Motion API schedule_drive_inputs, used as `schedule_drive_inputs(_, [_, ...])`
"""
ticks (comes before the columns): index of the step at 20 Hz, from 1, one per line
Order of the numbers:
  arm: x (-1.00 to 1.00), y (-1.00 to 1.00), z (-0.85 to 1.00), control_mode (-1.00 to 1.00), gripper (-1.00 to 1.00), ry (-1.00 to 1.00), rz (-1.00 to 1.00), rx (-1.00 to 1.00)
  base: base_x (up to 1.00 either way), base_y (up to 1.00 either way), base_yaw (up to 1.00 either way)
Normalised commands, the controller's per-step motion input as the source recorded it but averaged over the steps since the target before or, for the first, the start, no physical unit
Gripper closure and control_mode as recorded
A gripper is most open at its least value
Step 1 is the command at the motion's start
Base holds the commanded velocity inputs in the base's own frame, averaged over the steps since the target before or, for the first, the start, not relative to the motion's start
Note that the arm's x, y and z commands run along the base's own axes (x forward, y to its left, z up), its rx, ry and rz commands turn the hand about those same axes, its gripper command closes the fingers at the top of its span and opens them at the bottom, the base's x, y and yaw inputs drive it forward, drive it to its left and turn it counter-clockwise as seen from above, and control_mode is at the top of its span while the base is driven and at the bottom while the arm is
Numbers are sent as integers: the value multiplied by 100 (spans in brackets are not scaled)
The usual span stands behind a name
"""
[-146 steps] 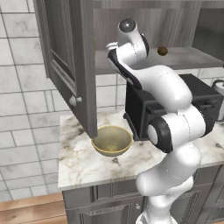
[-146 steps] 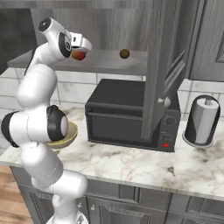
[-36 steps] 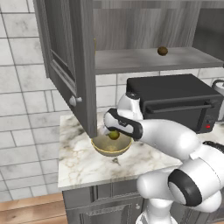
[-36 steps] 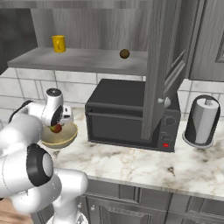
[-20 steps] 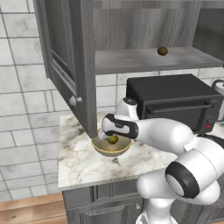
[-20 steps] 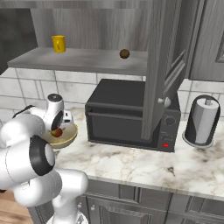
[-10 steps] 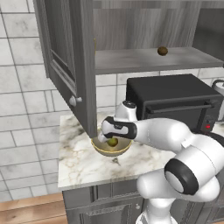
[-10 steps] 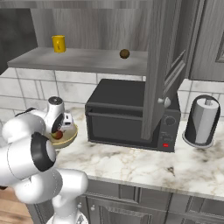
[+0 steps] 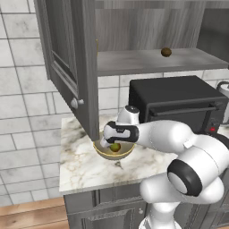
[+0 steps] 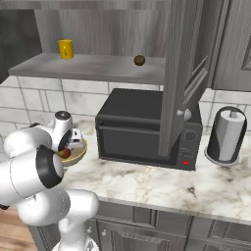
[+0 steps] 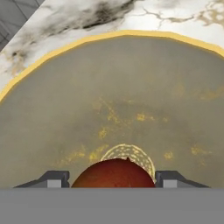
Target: Open the cabinet. Pick the mango and kiwi from the cabinet and place them into the bowl. Then close the cabinet.
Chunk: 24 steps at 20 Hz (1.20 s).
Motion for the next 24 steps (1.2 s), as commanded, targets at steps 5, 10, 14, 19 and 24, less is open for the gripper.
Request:
schedule_drive_inputs(5, [1, 0, -1, -100, 100, 6, 0, 0, 0, 0, 0])
schedule_drive_inputs(10, [1, 0, -3, -100, -100, 7, 0, 0, 0, 0, 0])
schedule_drive_inputs(14, [8, 0, -3, -100, -100, 1, 0, 0, 0, 0, 0])
schedule_drive_inputs(19, [12, 0, 0, -100, -100, 0, 0, 0, 0, 0, 0])
schedule_drive_inputs(24, [0, 0, 7, -100, -100, 0, 0, 0, 0, 0, 0])
